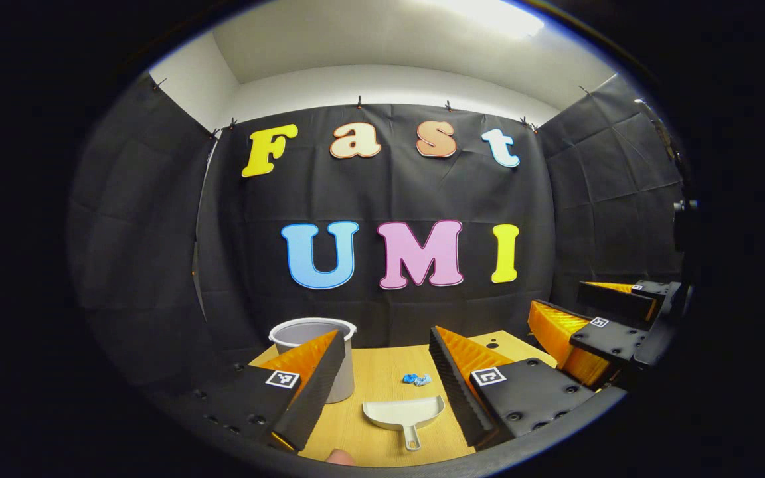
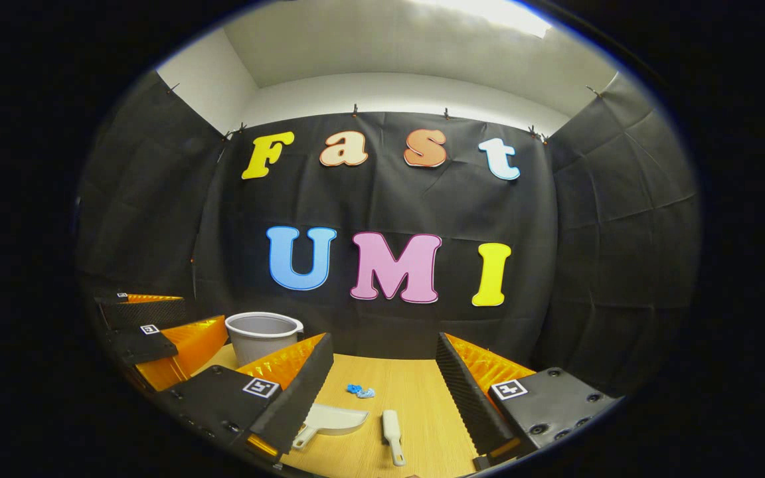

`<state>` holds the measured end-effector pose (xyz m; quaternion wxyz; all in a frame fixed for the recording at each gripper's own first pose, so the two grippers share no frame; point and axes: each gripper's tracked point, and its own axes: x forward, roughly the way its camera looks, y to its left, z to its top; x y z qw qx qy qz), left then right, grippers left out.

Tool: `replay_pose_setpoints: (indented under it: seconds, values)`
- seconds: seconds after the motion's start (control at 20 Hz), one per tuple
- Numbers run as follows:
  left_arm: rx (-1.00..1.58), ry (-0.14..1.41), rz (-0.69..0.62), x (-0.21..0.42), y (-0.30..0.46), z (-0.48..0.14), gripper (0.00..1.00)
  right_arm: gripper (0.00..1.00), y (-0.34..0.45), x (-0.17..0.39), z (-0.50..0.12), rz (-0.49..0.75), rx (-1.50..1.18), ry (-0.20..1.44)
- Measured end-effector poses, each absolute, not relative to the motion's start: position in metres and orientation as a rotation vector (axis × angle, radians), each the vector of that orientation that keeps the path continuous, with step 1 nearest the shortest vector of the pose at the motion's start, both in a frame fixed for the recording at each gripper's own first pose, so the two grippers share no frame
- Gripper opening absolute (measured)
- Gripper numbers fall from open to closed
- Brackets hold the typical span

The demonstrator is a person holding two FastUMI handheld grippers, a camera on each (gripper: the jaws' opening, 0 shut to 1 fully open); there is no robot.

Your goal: Pick up the small broom and dustpan from the desktop, sweep the trash into the dustpan with the broom, and then empty the trash into the garbage bin.

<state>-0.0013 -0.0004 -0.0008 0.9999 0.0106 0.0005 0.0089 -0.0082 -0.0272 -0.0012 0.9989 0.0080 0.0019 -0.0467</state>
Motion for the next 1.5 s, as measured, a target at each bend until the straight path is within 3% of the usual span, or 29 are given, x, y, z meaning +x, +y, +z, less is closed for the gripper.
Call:
replay_pose_setpoints:
  seconds: [0.6, 1.05, 1.5]
  values:
    - [-0.054, 0.123, 0.023, 0.005, 0.003, -0.036, 0.76, 0.99, -0.037, -0.015, -0.008, -0.109, -0.022, 0.019]
    - [-0.016, 0.162, 0.032, 0.022, 0.003, -0.042, 0.77, 0.99, -0.039, 0.026, -0.019, -0.071, -0.003, 0.046]
    - [-0.047, 0.337, 0.04, 0.074, -0.006, -0.1, 0.77, 0.99, -0.056, 0.074, -0.038, -0.039, -0.004, 0.09]
